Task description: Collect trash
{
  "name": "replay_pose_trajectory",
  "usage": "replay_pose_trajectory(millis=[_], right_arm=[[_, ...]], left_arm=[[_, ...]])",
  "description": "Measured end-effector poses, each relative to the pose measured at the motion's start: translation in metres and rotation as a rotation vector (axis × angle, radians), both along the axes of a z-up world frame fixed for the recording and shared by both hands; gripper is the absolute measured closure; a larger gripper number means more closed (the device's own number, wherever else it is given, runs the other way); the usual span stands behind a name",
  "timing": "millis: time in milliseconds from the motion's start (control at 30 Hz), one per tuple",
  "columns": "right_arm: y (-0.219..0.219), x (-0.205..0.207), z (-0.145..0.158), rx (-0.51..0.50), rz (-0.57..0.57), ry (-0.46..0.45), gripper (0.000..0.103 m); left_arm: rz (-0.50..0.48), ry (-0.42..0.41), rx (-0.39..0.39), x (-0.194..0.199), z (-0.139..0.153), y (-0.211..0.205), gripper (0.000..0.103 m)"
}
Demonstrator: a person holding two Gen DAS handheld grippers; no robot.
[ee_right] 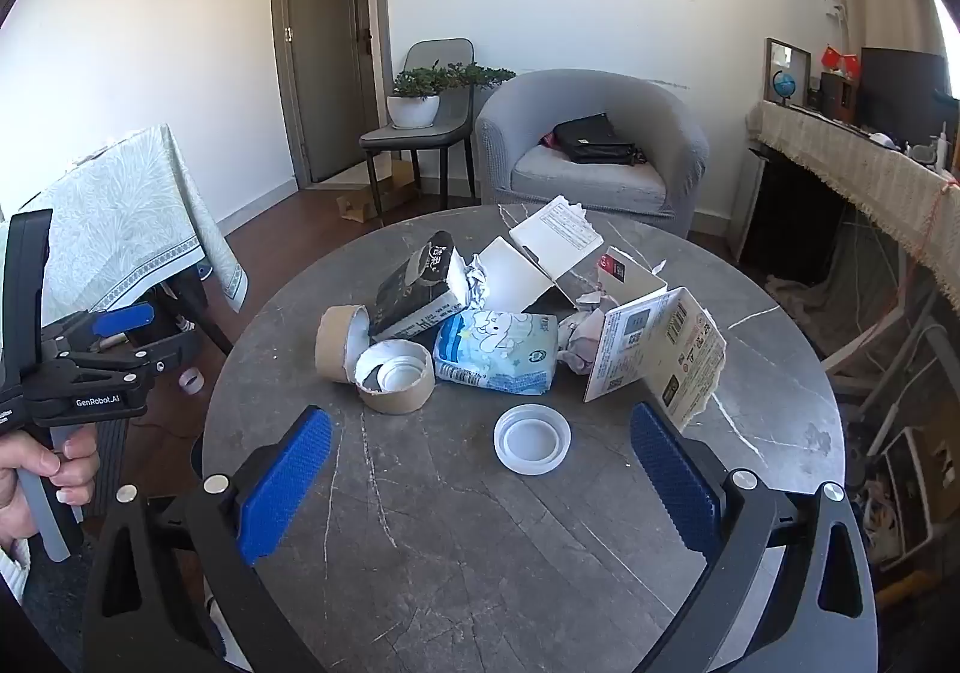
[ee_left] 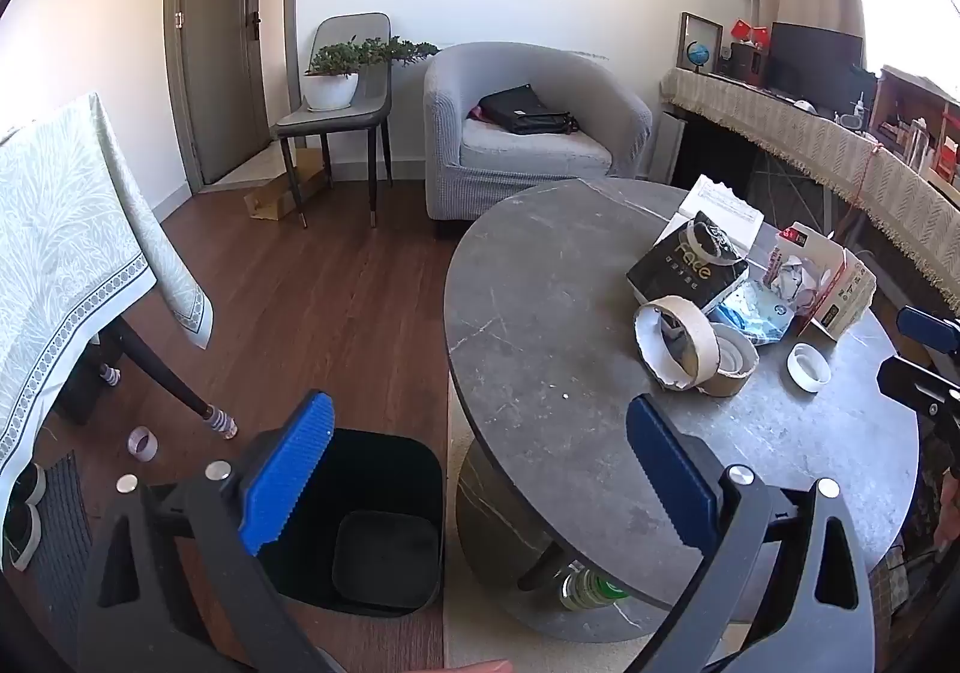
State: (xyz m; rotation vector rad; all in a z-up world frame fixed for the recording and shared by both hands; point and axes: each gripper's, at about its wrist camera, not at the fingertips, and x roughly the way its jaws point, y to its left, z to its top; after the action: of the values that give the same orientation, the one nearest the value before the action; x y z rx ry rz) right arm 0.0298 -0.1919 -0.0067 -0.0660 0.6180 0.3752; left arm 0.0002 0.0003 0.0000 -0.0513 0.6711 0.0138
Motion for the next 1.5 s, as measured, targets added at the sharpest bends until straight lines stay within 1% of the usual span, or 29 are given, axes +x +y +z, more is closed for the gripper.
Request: replay_pose_trajectory(millis=[167,400,1500], right_arm=[[0.0005,-0.0001,0.0,-0.002,0.002,-0.002,0.003],[0.0009,-0.0001,-0.0002,-0.006,0.002,-0.003,0.003],[0.0004,-0.0002,0.0001,-0.007,0.002,-0.003,0.003]], left_arm=[[0.004,-0.004,0.008,0.0001,0.0011,0.0021,0.003],[-0.003,-0.001,0.008,-0.0017,-0.0002,-0.0065,0.003],[-0.019,0.01,0.003,-0.0005,0.0006,-0.0051,0.003]])
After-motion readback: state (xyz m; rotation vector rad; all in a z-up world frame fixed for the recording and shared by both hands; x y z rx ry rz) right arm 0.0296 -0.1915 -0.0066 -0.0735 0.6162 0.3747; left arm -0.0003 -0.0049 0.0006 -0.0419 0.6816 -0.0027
